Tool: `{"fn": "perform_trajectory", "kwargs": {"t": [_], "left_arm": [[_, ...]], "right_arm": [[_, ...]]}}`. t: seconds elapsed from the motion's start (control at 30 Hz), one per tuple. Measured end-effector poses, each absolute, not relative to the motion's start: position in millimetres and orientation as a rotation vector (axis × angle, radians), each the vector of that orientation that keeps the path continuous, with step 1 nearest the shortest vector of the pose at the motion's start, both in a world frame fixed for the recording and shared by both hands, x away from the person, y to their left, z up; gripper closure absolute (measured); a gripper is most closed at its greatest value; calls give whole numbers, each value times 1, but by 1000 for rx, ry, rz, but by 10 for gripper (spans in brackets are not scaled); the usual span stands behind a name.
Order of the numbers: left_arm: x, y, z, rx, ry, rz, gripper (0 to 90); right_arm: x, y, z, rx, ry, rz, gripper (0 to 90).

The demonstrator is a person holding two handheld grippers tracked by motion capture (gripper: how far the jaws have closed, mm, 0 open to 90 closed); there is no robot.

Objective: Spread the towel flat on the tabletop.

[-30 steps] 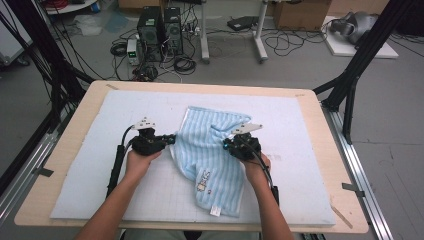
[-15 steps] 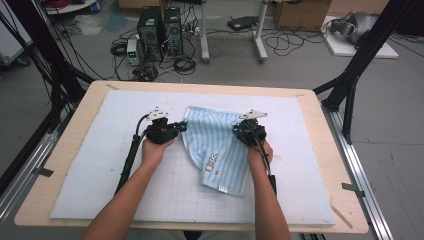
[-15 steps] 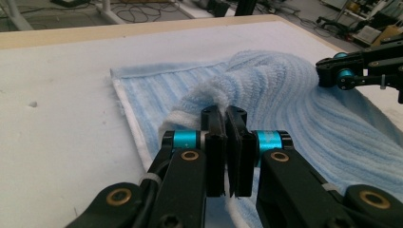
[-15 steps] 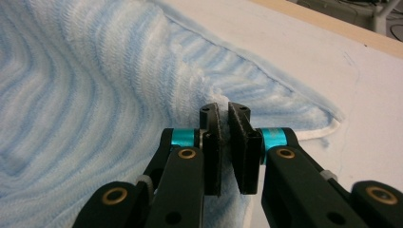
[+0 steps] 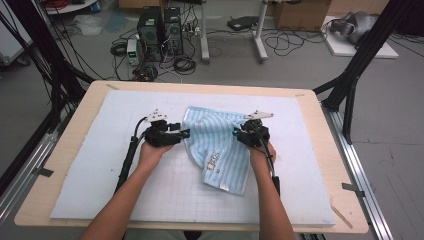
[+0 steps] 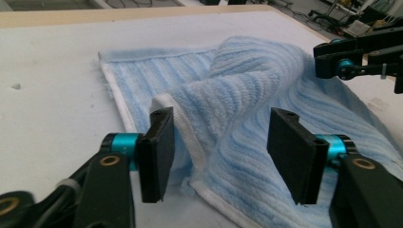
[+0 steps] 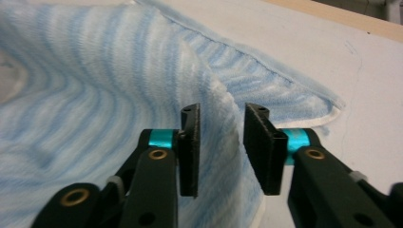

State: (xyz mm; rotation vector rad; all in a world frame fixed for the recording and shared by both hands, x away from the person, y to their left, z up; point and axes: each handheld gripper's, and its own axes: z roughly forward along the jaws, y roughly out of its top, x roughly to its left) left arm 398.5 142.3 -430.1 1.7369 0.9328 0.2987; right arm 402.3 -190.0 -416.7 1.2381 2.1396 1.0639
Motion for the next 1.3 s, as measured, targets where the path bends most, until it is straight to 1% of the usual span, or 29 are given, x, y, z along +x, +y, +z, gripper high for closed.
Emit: {"fn": "perform_trajectory", "kwargs": {"t": [0.1, 0.17, 0.27, 0.43, 0.6, 0.7, 0.87, 0.9, 0.97, 1.0, 1.03, 1.07, 1.1, 1.13, 1.2, 1.3], "left_arm": [[390, 148, -429, 1713, 927, 300, 413], [385, 151, -429, 1699, 923, 306, 390], [378, 155, -429, 1683, 905, 319, 368], [370, 163, -428, 1696, 902, 317, 318], [364, 171, -428, 1684, 895, 328, 326], [361, 177, -429, 1667, 899, 330, 327], [357, 177, -430, 1677, 890, 321, 326], [356, 177, -430, 1682, 884, 326, 326], [355, 176, -429, 1692, 878, 335, 328], [355, 176, -429, 1697, 878, 335, 329], [355, 176, -430, 1703, 882, 337, 329], [355, 176, -430, 1708, 886, 332, 329], [355, 175, -431, 1717, 887, 328, 329], [355, 175, -432, 1723, 890, 323, 330], [355, 173, -434, 1735, 885, 310, 333], [354, 169, -435, 1741, 876, 305, 342]], "right_arm": [[390, -195, -411, 1228, 2120, 1097, 555], [380, -198, -408, 1223, 2104, 1100, 493], [366, -203, -406, 1226, 2119, 1100, 426], [342, -207, -408, 1174, 2152, 1071, 410], [318, -208, -418, 1167, 2202, 1119, 407], [307, -203, -424, 1124, 2260, 1085, 407], [300, -190, -437, 1067, 2363, 1016, 419], [302, -187, -439, 1063, 2381, 993, 431], [304, -183, -443, 1058, 2416, 972, 483], [305, -183, -443, 1055, 2421, 995, 551], [306, -183, -443, 1059, 2430, 1004, 599], [306, -183, -442, 1048, 2439, 1012, 678], [305, -182, -442, 1030, 2454, 1019, 783], [304, -181, -442, 1004, 2469, 1027, 828], [302, -180, -441, 975, 2469, 1036, 855], [304, -190, -436, 1004, 2392, 1142, 858]]}}
